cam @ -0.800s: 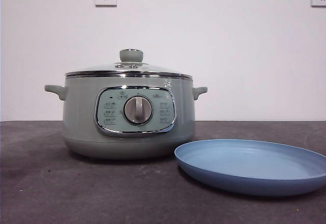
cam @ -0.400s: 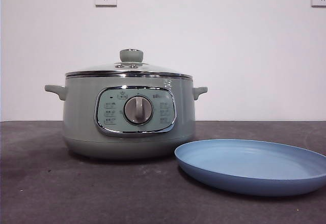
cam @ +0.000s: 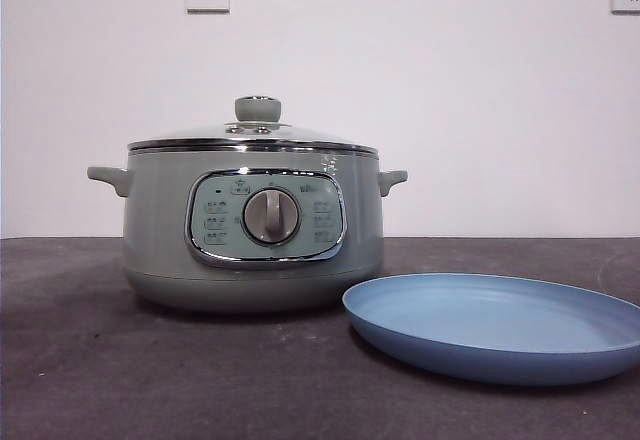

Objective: Take the potato out from the steamer,put the potato on the plate,close the lid

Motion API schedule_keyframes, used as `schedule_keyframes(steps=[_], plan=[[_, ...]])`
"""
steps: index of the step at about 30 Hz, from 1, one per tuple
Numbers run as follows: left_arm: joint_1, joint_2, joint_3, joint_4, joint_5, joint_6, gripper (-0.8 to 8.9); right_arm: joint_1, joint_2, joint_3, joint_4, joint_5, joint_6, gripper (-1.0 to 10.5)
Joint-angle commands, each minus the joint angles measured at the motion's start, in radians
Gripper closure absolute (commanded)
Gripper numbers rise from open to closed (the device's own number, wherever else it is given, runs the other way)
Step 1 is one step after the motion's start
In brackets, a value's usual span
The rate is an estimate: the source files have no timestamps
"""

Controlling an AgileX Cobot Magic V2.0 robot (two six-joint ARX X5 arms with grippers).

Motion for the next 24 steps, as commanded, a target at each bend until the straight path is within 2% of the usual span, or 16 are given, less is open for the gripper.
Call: schedule_keyframes(steps=[1,6,15,24], plan=[[-0.008,0.026,0.005,0.055,0.002,-0.031,0.98,0.002,0.002,0.001,0.006,-0.002,0.006,2.9],[-0.053,0.123,0.061,0.114,-0.055,-0.035,0.98,0.002,0.008,0.001,0.01,-0.002,0.006,2.9],[-0.218,0.403,0.24,0.241,-0.183,-0.024,0.99,0.002,0.018,0.001,0.015,-0.002,0.006,2.9],[-0.362,0.72,0.428,0.324,-0.348,0.043,0.99,0.002,0.022,0.001,0.016,-0.001,0.007,2.9]])
